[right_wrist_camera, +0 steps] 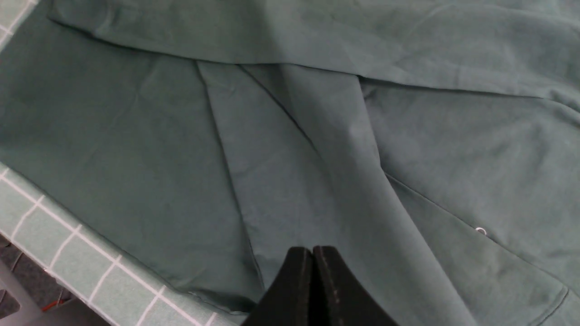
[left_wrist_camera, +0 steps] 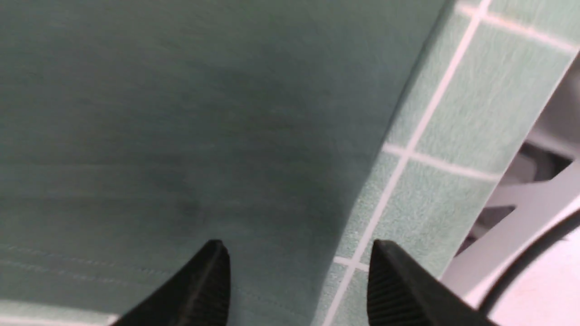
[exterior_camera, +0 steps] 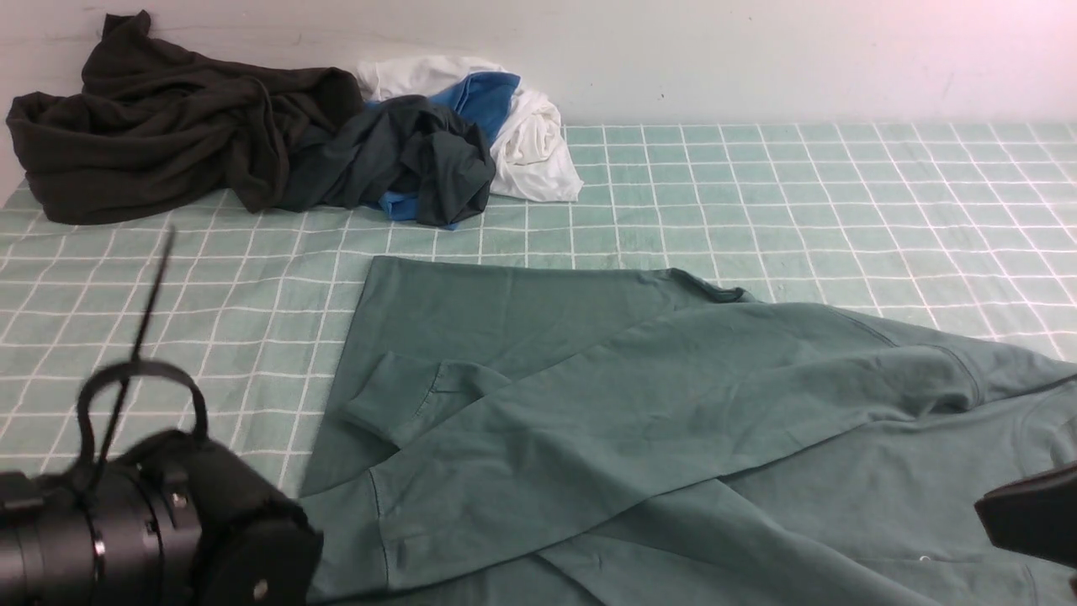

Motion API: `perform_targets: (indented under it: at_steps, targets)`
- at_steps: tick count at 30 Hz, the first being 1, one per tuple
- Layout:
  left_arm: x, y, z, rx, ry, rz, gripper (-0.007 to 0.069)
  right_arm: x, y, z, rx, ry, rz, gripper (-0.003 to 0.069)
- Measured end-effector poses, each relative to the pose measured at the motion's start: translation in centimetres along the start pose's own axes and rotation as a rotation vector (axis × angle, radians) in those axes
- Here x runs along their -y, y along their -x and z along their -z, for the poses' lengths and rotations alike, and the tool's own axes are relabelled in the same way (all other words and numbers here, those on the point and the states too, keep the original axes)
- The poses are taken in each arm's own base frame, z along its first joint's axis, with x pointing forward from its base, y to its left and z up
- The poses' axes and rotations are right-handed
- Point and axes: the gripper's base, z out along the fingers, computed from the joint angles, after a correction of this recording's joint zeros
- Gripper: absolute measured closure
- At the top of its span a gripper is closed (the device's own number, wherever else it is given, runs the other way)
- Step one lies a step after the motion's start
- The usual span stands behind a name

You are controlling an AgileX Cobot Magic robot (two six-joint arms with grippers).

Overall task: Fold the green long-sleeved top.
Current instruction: Use both arms simultaneously to clamp the lower edge of the clothing fabric

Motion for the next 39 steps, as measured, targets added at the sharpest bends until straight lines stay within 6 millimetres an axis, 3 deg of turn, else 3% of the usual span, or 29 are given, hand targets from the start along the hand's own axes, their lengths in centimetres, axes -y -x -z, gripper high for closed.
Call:
perform_targets:
  at_steps: [5, 12, 24, 27, 33, 36, 39]
  targets:
    - [0.6, -1.0, -2.0, 0.001, 0.030, -0.027, 0.0239, -0.1, 0.0, 0.0, 0.002, 0.006, 0.020, 0.0673]
    - [0.5, -1.4, -2.1, 0.016, 0.076, -0.003, 0.0267, 0.0, 0.1, 0.0, 0.011, 0.005, 0.040, 0.0673]
    - [-0.3, -0.7, -1.7, 0.021, 0.129, 0.140, 0.0548, 0.0, 0.1, 0.0, 0.013, 0.005, 0.044, 0.0673]
    - [-0.4, -0.6, -1.2, 0.007, 0.127, 0.153, 0.0612, 0.0, 0.1, 0.0, 0.013, 0.004, 0.061, 0.0673]
    - [-0.4, -0.3, 1.2, 0.029, 0.141, 0.162, 0.0618, 0.0, 0.1, -0.1, 0.006, 0.006, 0.134, 0.0673]
    - [-0.5, -1.1, 2.1, 0.020, 0.136, 0.194, 0.0618, 0.1, 0.1, -0.7, -0.044, 0.021, 0.192, 0.0666]
    - [-0.9, -2.2, 2.5, -0.016, 0.117, 0.245, 0.0618, 0.0, -0.4, -2.8, -0.147, 0.055, 0.293, 0.0627]
